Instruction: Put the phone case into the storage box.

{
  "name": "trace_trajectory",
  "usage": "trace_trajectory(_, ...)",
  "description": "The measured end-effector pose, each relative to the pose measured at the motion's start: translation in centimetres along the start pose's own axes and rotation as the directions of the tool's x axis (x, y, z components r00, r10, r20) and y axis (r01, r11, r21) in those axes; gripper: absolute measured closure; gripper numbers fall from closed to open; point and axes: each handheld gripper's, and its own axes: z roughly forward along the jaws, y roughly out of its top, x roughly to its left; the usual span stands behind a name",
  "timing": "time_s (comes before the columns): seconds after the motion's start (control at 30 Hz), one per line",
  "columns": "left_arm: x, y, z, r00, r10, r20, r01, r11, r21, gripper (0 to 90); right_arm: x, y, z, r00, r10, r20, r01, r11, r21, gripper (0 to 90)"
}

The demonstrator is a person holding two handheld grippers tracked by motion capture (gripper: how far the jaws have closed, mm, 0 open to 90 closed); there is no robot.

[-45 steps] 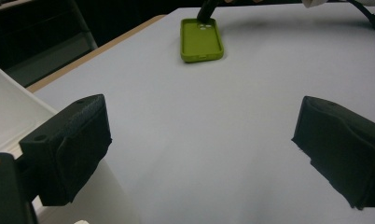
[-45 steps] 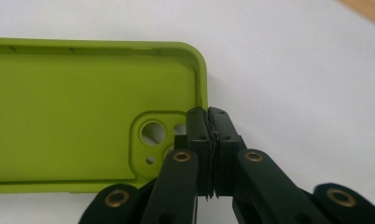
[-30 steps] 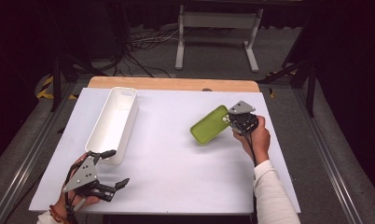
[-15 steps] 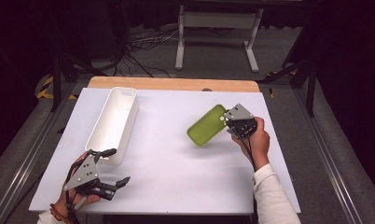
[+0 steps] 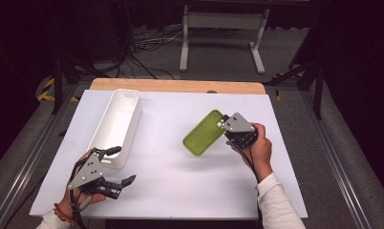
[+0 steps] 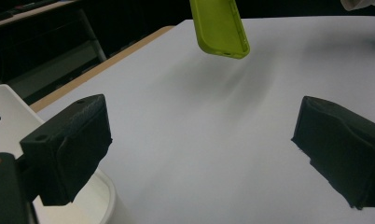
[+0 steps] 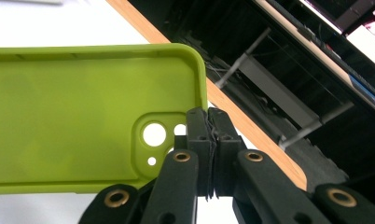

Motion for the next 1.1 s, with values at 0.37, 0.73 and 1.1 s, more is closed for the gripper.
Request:
trace_trajectory(0.37,-0.2,0.3,0.3,1.0,-0.004,0.002,0.004,1.0,0.005,5.1,2.8,1.6,-1.4,0.9962,-0.08,-0.035,0.077,0.995,-0.063,89.3)
trace_trajectory(0.73,-0.5,1.0,0.9,0.9999,-0.004,-0.014,0.004,0.9999,0.013,5.5,5.0,2.0,-2.2,0.9884,-0.135,-0.07,0.127,0.986,-0.106,89.3)
trace_trajectory(1.1,-0.4,3.0,2.9,0.9991,-0.007,-0.041,0.008,0.9995,0.03,9.8,7.4,2.7,-2.6,0.9745,-0.199,-0.104,0.183,0.972,-0.145,89.3)
